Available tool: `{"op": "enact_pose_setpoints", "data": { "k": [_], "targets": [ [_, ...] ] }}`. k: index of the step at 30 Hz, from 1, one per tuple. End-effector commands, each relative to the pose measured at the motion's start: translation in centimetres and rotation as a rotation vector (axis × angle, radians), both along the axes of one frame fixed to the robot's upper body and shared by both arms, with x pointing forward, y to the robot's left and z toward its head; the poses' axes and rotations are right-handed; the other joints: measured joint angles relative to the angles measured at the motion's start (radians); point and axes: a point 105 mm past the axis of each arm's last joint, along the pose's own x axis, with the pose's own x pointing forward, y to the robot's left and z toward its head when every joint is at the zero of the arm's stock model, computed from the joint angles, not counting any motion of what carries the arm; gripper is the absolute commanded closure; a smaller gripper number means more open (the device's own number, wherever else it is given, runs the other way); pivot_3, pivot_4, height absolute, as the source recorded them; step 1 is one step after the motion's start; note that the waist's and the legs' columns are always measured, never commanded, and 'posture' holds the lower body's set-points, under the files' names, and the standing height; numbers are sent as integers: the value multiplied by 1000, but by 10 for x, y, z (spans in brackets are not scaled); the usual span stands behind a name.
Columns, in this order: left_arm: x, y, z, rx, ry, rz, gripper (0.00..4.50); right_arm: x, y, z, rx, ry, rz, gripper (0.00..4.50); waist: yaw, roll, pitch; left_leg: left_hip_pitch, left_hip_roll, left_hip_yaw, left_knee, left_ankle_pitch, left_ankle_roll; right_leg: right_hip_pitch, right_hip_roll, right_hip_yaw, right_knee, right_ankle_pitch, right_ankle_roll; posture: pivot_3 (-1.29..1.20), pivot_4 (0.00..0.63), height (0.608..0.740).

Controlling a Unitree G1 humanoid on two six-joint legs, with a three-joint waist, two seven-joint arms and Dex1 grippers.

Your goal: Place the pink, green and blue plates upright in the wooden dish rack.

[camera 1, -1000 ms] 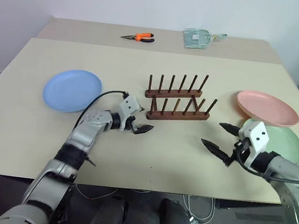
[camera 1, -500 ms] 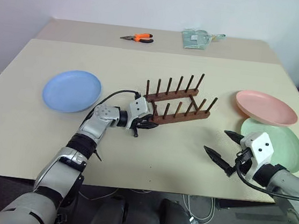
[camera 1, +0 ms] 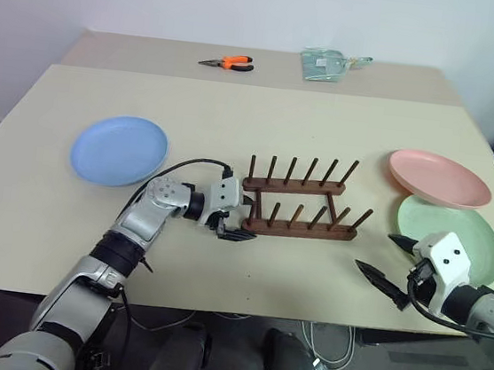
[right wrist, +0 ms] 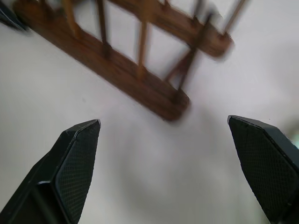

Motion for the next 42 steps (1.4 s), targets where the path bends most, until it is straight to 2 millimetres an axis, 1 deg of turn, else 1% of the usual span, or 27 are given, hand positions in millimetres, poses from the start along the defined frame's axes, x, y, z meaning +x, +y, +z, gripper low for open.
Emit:
{"op": "enact_pose_setpoints", "data": {
  "k": [1,2,4,5,6,7,8,10,11,13,16,17,20,22,25,27,30,31,32,33,34,36,38,40,42],
  "targets": [
    [-8,41,-13,56,95,135,1296,-4,2,5,-3,5,44,1435,-19,0,0,0,0,0,-1,0,0,0,0,0,0,0,0,0,150,740],
    [-16,45,-12,50,124,133,1637,-6,5,3,3,17,62,1893,-28,1,0,0,1,0,-1,0,0,0,0,0,1,0,0,0,150,740],
    [-38,46,-8,20,192,103,2705,-7,15,-2,11,40,100,3013,-45,0,0,1,2,0,-3,0,0,0,1,0,2,0,0,0,150,740],
    [-47,44,-7,6,214,92,3191,-7,20,-5,15,47,115,3537,-46,1,-1,2,3,0,-4,0,0,-1,1,0,2,0,0,0,150,740],
    [-56,36,-7,-11,231,80,3827,-5,25,-10,12,52,125,4128,-46,1,-1,1,6,0,-6,0,0,0,1,1,2,0,0,0,150,740],
    [-62,31,-7,-21,241,76,4242,-4,29,-13,10,54,130,4484,-45,2,-1,1,6,0,-6,0,0,0,1,1,1,0,-1,0,150,740],
    [-68,21,-10,-30,228,67,4462,2,31,-20,-9,47,115,4500,-42,2,-1,2,6,1,-6,0,0,0,1,1,0,-1,-1,0,150,740],
    [-70,5,-19,-35,208,112,4462,15,32,-32,-62,19,77,4500,-34,1,-2,2,5,1,-5,0,0,-1,0,0,-1,-1,-1,0,150,740],
    [-68,-2,-24,-36,193,141,4462,25,30,-37,-81,1,30,4500,-22,1,-1,1,4,0,-3,0,0,0,0,0,-1,-1,-1,0,150,740],
    [-63,-10,-29,-28,139,185,4462,38,27,-43,-95,-19,-29,4500,-12,0,-2,-1,2,0,0,0,0,0,-1,1,-1,-1,-1,0,150,740],
    [-42,-11,-36,-18,84,317,4462,52,29,-47,-126,-53,-59,4500,4,-1,-3,0,0,-1,3,0,-1,4,-1,2,-2,-1,-1,0,150,740],
    [-38,-10,-37,-14,72,341,4462,55,29,-48,-128,-58,-68,4500,7,-2,-4,1,0,-2,3,-2,-3,5,-1,1,-2,-1,-1,0,150,740],
    [-8,-4,-35,-21,7,504,4462,78,28,-43,-107,-108,-131,4500,5,-2,-4,1,0,-2,3,-2,-4,8,0,0,-4,-1,-1,0,150,740],
    [1,-3,-33,-43,-5,542,4462,88,29,-41,-104,-128,-146,4500,1,0,-5,0,0,-3,3,-2,-4,9,1,-2,-8,-1,-1,0,150,740],
    [15,3,-30,-60,-15,610,4462,103,32,-37,-110,-160,-147,4500,-9,1,-7,2,0,-3,3,0,-1,9,1,-2,-7,0,-1,0,150,740],
    [18,3,-30,-64,-20,616,4462,109,33,-34,-118,-181,-147,4500,-17,1,-8,2,-1,-3,3,0,0,6,0,-1,-1,0,0,0,150,740],
    [19,2,-30,-62,-29,608,4462,113,33,-27,-111,-203,-143,4500,-19,2,-8,2,-2,-4,1,1,0,3,1,-1,2,1,3,0,150,740],
    [19,2,-30,-63,-32,604,4462,113,33,-23,-109,-213,-134,4500,-19,2,-9,2,-1,-4,1,1,0,3,1,-1,2,2,3,0,150,740],
    [18,1,-26,-84,-28,592,4462,110,28,-11,-124,-241,-112,4500,-19,3,-9,2,-1,-4,1,1,0,3,1,-1,2,1,3,0,150,740],
    [15,-1,-22,-105,-28,569,4500,107,22,1,-146,-270,-93,3985,-19,3,-8,2,-1,-4,1,1,0,3,1,-1,2,1,3,0,150,740],
    [14,-3,-19,-119,-29,553,4500,104,19,9,-163,-289,-80,3762,-19,4,-8,2,-2,-3,1,1,0,3,1,-1,2,1,3,0,150,740],
    [-1,-12,-4,-186,-25,442,4500,96,4,37,-240,-351,-47,2806,-22,5,-8,1,-2,-3,1,0,0,3,1,-1,1,1,3,0,150,740],
    [-18,-20,9,-247,0,340,4500,91,-15,60,-368,-392,-39,1829,-24,6,-7,-1,-2,-1,0,0,0,1,0,1,0,1,4,0,150,740],
    [-33,-27,19,-298,47,259,4500,89,-33,70,-499,-393,-30,1829,-23,6,-6,-1,-2,-1,0,0,0,0,0,1,0,0,4,0,150,740],
    [-46,-32,28,-333,74,193,4500,92,-50,69,-634,-372,-21,1829,-21,3,-5,-2,-1,-1,0,0,0,-1,0,0,0,-1,2,0,150,740]
  ]
}}
